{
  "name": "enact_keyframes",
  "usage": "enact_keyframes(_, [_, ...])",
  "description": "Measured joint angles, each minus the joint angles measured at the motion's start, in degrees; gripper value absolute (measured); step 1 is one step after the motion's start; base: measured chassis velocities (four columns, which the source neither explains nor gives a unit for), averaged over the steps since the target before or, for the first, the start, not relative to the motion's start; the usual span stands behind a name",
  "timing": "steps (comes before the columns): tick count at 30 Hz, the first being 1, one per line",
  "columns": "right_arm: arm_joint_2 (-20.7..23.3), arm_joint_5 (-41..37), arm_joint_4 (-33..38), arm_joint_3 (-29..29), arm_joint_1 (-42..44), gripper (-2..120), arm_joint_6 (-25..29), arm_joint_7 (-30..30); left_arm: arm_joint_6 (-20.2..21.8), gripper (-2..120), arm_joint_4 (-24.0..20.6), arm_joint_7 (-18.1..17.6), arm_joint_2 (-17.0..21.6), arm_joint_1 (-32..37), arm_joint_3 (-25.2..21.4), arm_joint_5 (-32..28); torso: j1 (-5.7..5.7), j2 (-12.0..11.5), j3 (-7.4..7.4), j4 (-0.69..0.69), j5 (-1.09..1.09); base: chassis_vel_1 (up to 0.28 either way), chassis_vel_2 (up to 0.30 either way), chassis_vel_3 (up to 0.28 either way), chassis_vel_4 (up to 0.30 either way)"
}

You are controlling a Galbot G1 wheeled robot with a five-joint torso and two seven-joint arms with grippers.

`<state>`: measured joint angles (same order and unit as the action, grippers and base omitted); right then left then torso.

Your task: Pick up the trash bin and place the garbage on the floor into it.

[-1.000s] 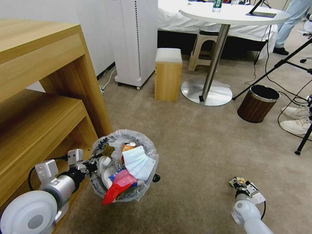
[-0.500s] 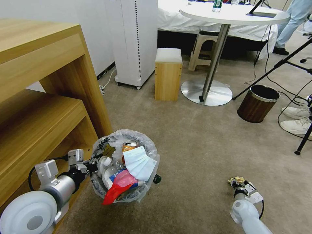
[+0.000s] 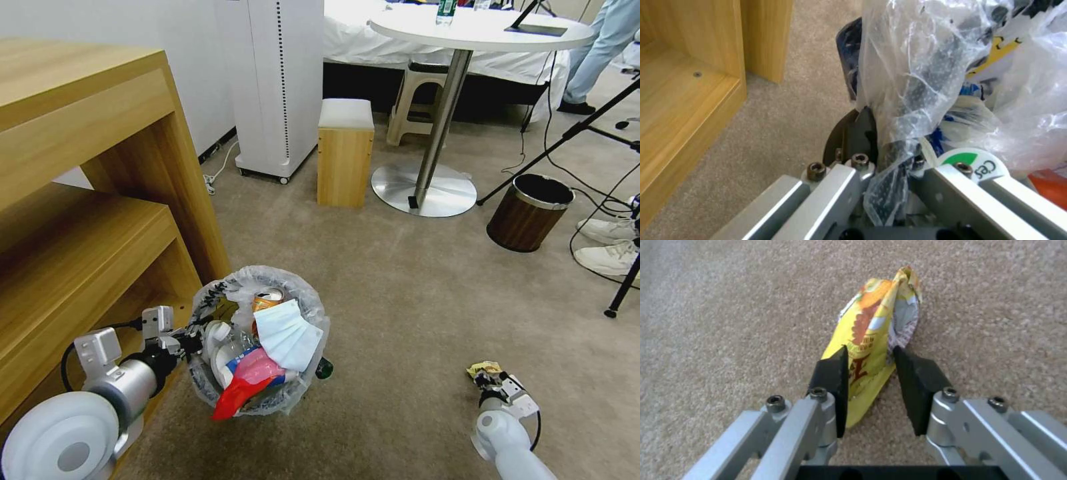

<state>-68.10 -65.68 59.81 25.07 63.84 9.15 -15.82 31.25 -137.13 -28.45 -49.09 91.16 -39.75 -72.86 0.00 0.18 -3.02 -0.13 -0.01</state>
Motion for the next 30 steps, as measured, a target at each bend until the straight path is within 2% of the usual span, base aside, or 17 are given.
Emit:
enact_keyframes(2, [0.00, 0.16, -0.05, 0.01, 0.11, 22, 0.05, 0.02, -0.04, 0, 0.00, 0.01, -0.03, -0.02, 0.05, 0.01, 0.00, 0.00, 0.00, 0.00, 0.00, 0.000, 0.000, 0.000, 0.000])
enact_keyframes(11, [-0.01, 0.88, -0.45, -0.22, 0.24, 13, 0.26, 0.23, -0.26, 0, 0.21, 0.07, -0.40, -0.33, 0.76, 0.23, 0.00, 0.00, 0.00, 0.00, 0.00, 0.000, 0.000, 0.000, 0.000])
enact_keyframes(16, [-0.01, 1.26, -0.70, -0.49, -0.03, 0, 0.31, 0.28, -0.49, 0, 0.38, 0.07, -0.28, -0.42, 0.72, 0.24, 0.00, 0.00, 0.00, 0.00, 0.00, 0.000, 0.000, 0.000, 0.000])
enact_keyframes(30, [1.10, 2.12, 0.68, -0.75, 1.10, 0, 0.84, 1.63, -0.58, 0, 1.09, 0.24, -0.68, -0.53, 1.14, 0.77, 0.00, 0.00, 0.00, 0.00, 0.01, 0.000, 0.000, 0.000, 0.000])
